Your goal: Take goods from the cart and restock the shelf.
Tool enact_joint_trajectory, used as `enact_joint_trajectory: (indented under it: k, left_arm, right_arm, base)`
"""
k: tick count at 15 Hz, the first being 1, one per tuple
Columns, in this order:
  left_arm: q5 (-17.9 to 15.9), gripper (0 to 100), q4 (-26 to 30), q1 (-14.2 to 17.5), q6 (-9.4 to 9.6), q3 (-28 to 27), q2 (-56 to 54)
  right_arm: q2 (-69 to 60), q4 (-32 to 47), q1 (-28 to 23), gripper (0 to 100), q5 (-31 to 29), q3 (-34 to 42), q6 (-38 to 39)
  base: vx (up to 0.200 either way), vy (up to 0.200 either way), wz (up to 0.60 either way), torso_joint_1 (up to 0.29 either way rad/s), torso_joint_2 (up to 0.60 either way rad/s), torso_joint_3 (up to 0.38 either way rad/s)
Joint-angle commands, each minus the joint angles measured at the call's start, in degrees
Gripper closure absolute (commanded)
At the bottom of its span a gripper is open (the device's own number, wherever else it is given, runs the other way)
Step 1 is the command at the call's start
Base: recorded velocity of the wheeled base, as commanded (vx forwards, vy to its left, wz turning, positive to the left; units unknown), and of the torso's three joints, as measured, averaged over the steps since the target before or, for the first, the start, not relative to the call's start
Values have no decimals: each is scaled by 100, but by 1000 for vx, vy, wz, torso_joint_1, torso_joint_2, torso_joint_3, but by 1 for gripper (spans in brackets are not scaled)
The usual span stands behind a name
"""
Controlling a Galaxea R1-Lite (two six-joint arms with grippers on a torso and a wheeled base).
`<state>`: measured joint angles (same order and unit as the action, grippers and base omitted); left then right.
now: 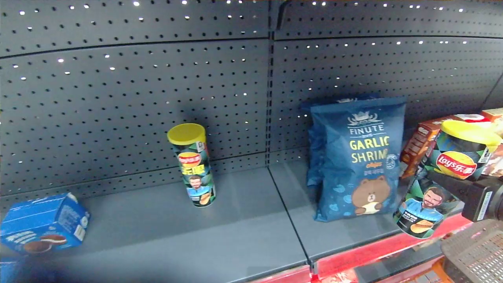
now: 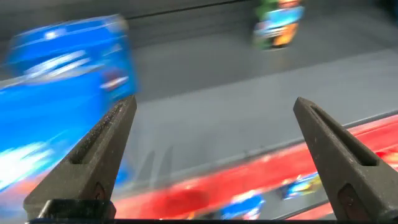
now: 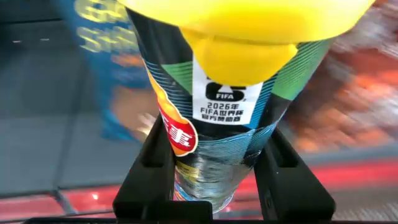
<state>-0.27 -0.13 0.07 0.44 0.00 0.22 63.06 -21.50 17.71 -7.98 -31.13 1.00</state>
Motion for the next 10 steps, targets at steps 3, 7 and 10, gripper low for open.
enact_joint_trajectory:
  k: [3,7,10]
  left_arm:
    - [0,0,-4,1,0,0,4]
    - [0,0,-4,10,0,0,4]
    - [0,0,-4,1,0,0,4]
  right_arm:
    - [-259,23,22,100,-432,-59,-30]
    - [-1437,1474,865,100,-423,-648,-47]
    - [-1481,1711,1331,100,-414,-789,-56]
  base:
    - [0,0,0,0,0,0]
    - [0,0,0,0,0,0]
    - [0,0,0,0,0,0]
